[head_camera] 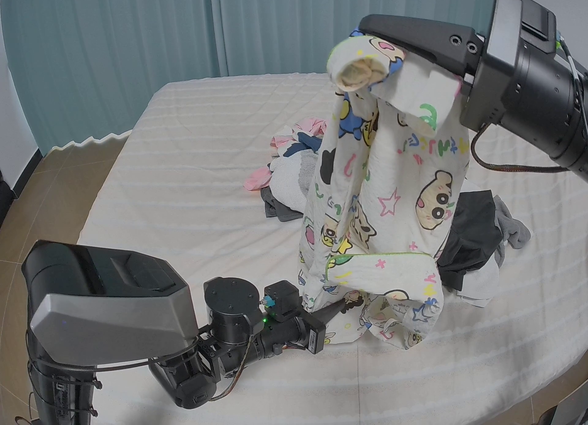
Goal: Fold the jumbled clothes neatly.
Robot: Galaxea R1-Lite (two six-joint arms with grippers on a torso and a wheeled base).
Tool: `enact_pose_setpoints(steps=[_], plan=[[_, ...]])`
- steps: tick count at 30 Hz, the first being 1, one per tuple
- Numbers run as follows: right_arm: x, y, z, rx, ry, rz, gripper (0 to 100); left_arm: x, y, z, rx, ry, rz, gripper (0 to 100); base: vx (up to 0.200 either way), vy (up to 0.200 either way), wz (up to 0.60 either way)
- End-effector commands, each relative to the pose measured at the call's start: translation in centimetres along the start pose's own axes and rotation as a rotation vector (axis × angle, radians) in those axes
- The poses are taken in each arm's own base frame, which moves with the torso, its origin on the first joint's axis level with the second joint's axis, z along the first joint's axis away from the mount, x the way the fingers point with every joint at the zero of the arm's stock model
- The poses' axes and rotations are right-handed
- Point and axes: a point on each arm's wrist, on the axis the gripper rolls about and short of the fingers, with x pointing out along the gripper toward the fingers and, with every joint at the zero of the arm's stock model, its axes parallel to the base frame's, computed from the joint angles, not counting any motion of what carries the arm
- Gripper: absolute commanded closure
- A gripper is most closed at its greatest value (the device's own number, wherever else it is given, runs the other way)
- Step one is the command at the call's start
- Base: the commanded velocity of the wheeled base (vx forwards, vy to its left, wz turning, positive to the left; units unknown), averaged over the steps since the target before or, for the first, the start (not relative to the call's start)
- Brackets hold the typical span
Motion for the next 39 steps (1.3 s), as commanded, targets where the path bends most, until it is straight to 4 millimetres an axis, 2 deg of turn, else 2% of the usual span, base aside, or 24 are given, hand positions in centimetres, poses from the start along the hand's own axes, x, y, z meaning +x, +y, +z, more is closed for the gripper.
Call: enact_pose_setpoints(steps=[1,3,7,13,19,24,32,35,39], plan=[[-0.3,-0.6,0.4,-0.003,-0.016,-0.024,100,-0.4,-0.7,1.3,-0.103,-0.036,-0.02,100,0.0,0.0,0.0],[-0.3,-1.1,0.6,0.001,-0.025,-0.042,100,-0.9,-1.2,2.3,-0.177,-0.058,-0.029,100,0.0,0.0,0.0],[-0.7,-1.6,1.1,0.019,-0.045,-0.072,100,-2.3,-1.4,3.5,-0.201,-0.079,-0.026,100,0.0,0.0,0.0],[-4.0,-3.8,2.4,-0.008,-0.105,-0.186,100,-8.2,-1.7,6.9,-0.194,-0.145,-0.004,100,0.0,0.0,0.0],[-7.2,-4.5,3.5,-0.038,-0.167,-0.269,100,-13.3,-1.8,10.8,-0.18,-0.255,0.037,100,0.0,0.0,0.0],[-8.8,-5.3,4.7,-0.06,-0.228,-0.35,100,-17.9,-2.4,13.9,-0.182,-0.253,0.072,100,0.0,0.0,0.0],[-10.9,-4.2,4.7,-0.072,-0.264,-0.346,100,-24.7,-2.0,17.9,-0.112,-0.142,0.267,100,0.0,0.0,0.0],[-11.2,-4.2,4.4,-0.07,-0.26,-0.348,100,-26.3,-2.6,19.4,-0.092,-0.114,0.286,100,0.0,0.0,0.0],[-11.5,-3.9,4.5,-0.074,-0.268,-0.339,100,-27.3,-3.1,21.0,-0.071,-0.137,0.287,100,0.0,0.0,0.0]])
